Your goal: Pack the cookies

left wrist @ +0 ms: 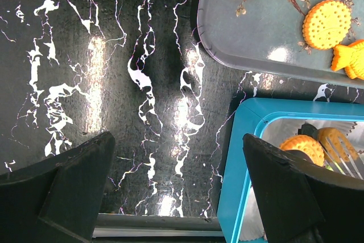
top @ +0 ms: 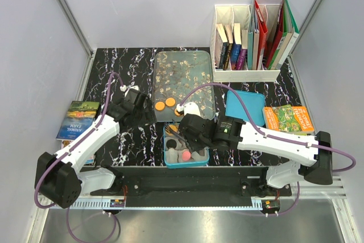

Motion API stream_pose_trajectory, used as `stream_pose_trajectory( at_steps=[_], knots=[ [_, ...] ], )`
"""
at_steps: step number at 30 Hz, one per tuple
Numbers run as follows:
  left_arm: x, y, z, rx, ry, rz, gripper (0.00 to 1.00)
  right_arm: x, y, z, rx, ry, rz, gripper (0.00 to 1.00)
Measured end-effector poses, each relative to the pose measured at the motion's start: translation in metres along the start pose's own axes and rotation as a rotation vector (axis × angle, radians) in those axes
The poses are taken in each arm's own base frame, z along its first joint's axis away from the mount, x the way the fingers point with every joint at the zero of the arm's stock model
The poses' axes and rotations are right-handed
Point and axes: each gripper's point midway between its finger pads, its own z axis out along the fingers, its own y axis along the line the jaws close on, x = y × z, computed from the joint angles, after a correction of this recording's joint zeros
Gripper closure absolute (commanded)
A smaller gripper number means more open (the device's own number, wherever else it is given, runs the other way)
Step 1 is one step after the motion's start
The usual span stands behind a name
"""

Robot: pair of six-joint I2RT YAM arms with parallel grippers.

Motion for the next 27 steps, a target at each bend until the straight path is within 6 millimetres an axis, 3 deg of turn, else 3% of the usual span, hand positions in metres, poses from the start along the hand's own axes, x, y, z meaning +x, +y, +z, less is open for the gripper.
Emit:
stream_pose_trajectory(
  at_steps=[5, 10, 17, 21, 27],
  knots=[
    [0.0, 0.0, 0.0, 0.0, 0.0, 0.0, 0.01, 0.0031, -0.0034, 0.0034, 0.016, 0.004, -0.008, 0.99],
    [0.0, 0.0, 0.0, 0.0, 0.0, 0.0, 0.01, 0.0026, -0.0062, 0.0051, 0.032, -0.001, -0.014, 0.75],
    [0.0, 0.0, 0.0, 0.0, 0.0, 0.0, 0.01, 0.0019, -0.0048, 0.0083, 0.032, -0.003, -0.015, 0.5],
    [0.0, 0.0, 0.0, 0.0, 0.0, 0.0, 0.01, 0.0008, -0.0037, 0.0091, 0.029, -0.007, -0.015, 0.43],
    [0.0, 0.0, 0.0, 0.0, 0.0, 0.0, 0.01, -0.0007, -0.004, 0.0094, 0.031, -0.014, -0.013, 0.41]
  ],
)
